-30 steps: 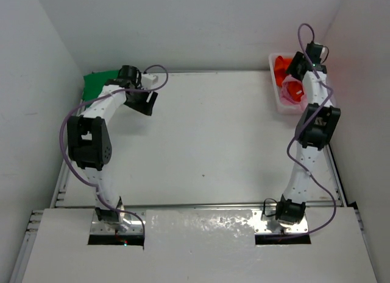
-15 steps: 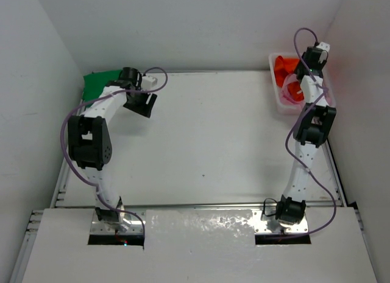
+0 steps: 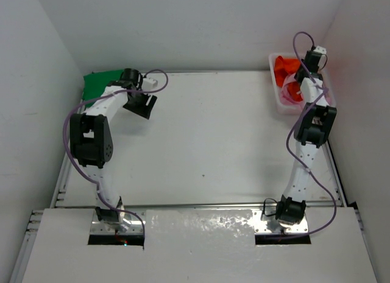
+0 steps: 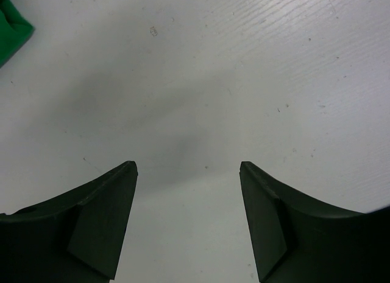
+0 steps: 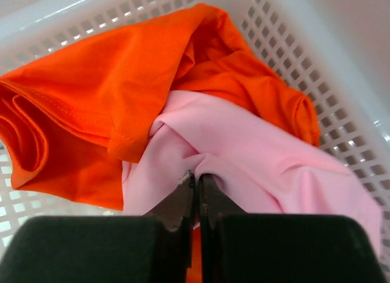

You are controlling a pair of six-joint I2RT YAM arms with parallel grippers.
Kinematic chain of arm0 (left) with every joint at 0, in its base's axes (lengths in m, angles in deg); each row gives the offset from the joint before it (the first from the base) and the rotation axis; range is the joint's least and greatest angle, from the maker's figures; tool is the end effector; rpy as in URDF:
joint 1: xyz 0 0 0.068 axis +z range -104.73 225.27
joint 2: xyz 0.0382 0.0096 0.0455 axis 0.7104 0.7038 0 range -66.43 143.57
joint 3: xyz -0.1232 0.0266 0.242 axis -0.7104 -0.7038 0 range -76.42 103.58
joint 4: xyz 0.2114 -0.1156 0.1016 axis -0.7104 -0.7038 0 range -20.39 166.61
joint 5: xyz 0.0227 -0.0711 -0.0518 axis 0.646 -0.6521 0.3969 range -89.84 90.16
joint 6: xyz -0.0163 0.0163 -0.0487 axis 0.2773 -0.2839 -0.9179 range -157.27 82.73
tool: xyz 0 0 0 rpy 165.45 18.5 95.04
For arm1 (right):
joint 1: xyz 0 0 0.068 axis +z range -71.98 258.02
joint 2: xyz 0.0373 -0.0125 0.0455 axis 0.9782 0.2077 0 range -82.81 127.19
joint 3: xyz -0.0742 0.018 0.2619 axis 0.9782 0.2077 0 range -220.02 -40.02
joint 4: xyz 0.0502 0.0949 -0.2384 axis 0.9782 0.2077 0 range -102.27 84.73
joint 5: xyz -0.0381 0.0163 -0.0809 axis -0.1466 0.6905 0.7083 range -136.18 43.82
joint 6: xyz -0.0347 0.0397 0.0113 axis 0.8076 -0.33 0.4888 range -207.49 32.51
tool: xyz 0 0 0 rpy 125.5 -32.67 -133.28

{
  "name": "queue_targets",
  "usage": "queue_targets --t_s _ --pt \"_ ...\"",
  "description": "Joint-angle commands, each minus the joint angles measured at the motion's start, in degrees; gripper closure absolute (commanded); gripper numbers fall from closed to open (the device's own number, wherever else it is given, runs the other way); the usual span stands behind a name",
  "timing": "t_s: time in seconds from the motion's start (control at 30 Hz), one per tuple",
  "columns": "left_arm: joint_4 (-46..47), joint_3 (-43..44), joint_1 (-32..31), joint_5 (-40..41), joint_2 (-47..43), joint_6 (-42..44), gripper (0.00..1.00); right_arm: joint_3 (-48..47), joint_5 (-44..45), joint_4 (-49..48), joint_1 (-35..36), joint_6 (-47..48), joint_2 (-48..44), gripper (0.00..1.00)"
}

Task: Fold and stack the t-shirts
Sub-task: Grab crumpled tshirt from bin with the right arm

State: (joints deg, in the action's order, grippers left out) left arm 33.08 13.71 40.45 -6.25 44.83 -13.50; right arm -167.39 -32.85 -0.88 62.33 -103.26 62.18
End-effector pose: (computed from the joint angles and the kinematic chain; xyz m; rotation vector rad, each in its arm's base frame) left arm 0.4109 -0.0386 0.2285 0.6964 2.5955 -0.0490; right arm 0.5589 -0.1655 0.1952 0.6969 1.9503 -0.2404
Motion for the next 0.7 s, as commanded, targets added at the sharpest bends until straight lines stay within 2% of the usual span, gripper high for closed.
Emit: queue_targets --t_s 0.0,0.23,0.37,0.47,0.67 --pt "0.5 2.4 0.1 0.3 -0.3 0.3 0.34 1.8 -2.0 -3.2 -0.3 -0.5 -2.6 1.00" --pt "0.0 3.6 0.2 -0.5 0.3 0.1 0.34 10.5 -1.8 -9.3 -0.3 -1.3 -14.1 1.00" --pt "0.1 3.8 0.1 -1.5 -0.3 0.0 0.34 27.1 -2.2 -17.8 -0.1 -5.5 -25.4 1.00" --pt "0.5 3.0 0.1 -2.1 -1.7 0.0 0.34 34.3 -2.5 -22.7 0.2 -6.9 -33.2 1.00" --pt "2.5 -0.6 0.1 -3.6 -6.1 -0.6 0.34 38.2 -2.7 -24.8 1.4 -5.8 -44.1 1.00"
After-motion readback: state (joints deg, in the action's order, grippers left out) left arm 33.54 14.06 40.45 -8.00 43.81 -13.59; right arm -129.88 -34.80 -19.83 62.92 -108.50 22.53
